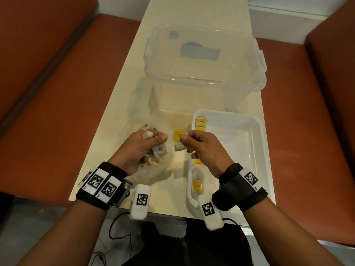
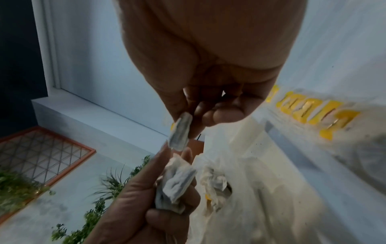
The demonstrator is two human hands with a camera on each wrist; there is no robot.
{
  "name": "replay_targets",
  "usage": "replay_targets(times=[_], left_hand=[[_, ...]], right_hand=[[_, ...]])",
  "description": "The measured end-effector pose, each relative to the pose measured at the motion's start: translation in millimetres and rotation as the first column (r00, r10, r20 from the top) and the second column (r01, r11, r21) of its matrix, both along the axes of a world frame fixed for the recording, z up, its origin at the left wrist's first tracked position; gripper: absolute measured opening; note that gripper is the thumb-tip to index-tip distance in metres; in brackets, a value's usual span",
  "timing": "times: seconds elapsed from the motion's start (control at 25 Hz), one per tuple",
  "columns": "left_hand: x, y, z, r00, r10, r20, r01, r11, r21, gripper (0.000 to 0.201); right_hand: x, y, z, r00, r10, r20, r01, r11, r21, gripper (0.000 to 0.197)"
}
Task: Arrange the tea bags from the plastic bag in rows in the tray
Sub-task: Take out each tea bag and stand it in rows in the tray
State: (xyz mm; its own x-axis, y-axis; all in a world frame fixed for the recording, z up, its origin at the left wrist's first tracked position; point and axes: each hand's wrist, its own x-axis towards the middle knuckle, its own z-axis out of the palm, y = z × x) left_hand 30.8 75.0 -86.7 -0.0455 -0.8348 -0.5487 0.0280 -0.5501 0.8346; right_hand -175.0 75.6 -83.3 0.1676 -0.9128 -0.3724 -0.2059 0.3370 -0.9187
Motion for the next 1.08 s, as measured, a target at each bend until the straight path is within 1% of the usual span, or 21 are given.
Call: replay_targets(times=[0.04,0.16,0.24,0.32,0.4,0.44,0.48,0.64,0.76,0.84,0.96,1.08], left_hand=[[0,-1,-1,0.999,0.028,-0.027,-0.027,0.999,0.021,0.000],[3,-3,-5,0.996,0.055,-0.072,-0.052,0.997,0.051,0.012],[7,-3,-7,0.995,0.049,-0.092,-0.044,0.998,0.053,0.013],[10,-4,-7,0.981,0.080,-0.174,-0.065,0.994,0.092,0.012],[14,-3,-5,0.927,0.171,-0.333,-0.120,0.978,0.170,0.018],[14,-4,-3,0.897,0.211,-0.389,-0.138,0.968,0.208,0.021],[14,-3,-2,0.881,0.236,-0.410,-0.151,0.962,0.229,0.023],[12,0,-3,0.889,0.251,-0.384,-0.175,0.960,0.220,0.036],[15,3,-5,0.915,0.213,-0.343,-0.155,0.970,0.189,0.046],[14,5,-4,0.931,0.199,-0.307,-0.151,0.973,0.172,0.042],[11,7,-1,0.936,0.229,-0.269,-0.178,0.963,0.202,0.037],[11,7,0,0.939,0.263,-0.222,-0.210,0.949,0.236,0.017]], right_hand=[[-7,-2,-2,1.000,-0.025,0.009,0.025,1.000,0.000,0.021],[-29,-10,-6,0.998,-0.070,-0.001,0.070,0.998,0.004,0.025],[-44,-17,-8,0.994,-0.110,-0.009,0.110,0.994,0.003,0.022],[-57,-24,-13,0.985,-0.172,-0.009,0.172,0.985,0.002,0.018],[-67,-32,-21,0.967,-0.251,-0.029,0.252,0.968,0.007,0.017],[-72,-36,-26,0.957,-0.286,-0.050,0.287,0.958,0.012,0.019],[-75,-40,-32,0.947,-0.314,-0.070,0.316,0.949,0.022,0.021],[-82,-53,-55,0.925,-0.361,-0.114,0.370,0.927,0.060,0.022],[-83,-61,-66,0.917,-0.385,-0.104,0.393,0.916,0.078,0.019],[-82,-64,-71,0.912,-0.395,-0.105,0.404,0.911,0.081,0.017],[-80,-68,-78,0.901,-0.413,-0.131,0.424,0.903,0.067,0.015],[-77,-73,-82,0.880,-0.447,-0.159,0.459,0.887,0.050,0.006]])
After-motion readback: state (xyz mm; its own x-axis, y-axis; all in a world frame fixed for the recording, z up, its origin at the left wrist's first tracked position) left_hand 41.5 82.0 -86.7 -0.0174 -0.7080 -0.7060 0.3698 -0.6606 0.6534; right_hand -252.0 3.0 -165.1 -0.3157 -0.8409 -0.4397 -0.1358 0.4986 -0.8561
